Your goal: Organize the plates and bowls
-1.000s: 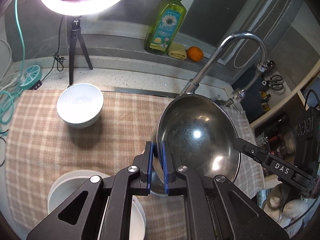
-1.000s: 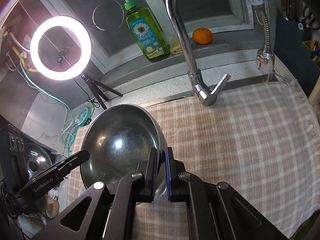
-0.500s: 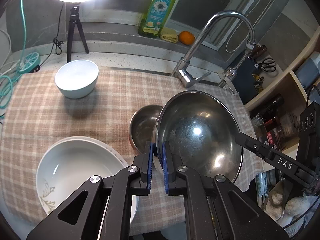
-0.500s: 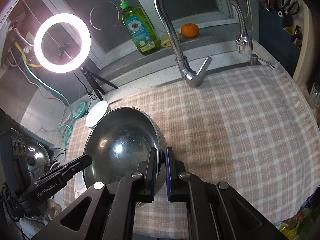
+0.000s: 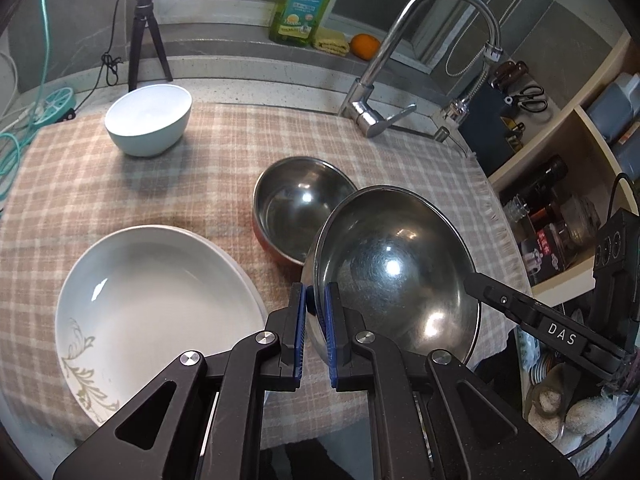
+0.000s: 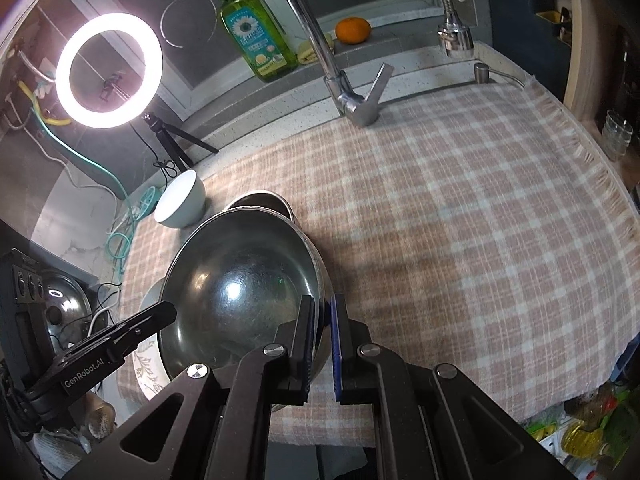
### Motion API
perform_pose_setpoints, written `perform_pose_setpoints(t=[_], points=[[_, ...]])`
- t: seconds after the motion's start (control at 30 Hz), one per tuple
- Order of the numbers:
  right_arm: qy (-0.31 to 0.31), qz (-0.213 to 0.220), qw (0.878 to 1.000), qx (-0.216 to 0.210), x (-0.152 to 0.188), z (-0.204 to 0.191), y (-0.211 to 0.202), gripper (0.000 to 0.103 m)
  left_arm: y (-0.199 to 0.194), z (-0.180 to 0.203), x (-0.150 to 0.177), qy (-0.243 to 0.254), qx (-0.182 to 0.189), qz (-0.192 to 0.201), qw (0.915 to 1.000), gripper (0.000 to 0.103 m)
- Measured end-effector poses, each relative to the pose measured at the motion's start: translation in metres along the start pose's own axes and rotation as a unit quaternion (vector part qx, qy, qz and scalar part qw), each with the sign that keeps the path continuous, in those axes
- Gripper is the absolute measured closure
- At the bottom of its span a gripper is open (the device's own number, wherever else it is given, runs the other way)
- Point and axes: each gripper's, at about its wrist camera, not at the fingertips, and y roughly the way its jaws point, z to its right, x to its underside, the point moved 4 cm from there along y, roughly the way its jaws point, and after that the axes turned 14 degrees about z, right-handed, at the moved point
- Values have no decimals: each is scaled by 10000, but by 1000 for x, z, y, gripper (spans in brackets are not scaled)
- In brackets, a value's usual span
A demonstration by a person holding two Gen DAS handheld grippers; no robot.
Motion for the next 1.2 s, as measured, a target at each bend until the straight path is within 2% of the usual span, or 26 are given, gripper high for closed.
perform_pose_setpoints(t=[0.43, 1.2], points=[[65, -7, 9999, 95, 17, 8, -5, 96, -1, 7, 9, 195, 21, -24, 9998, 96], [67, -180, 9996, 203, 43, 24, 3, 96, 19, 10, 32, 394, -70, -382, 9985, 96]])
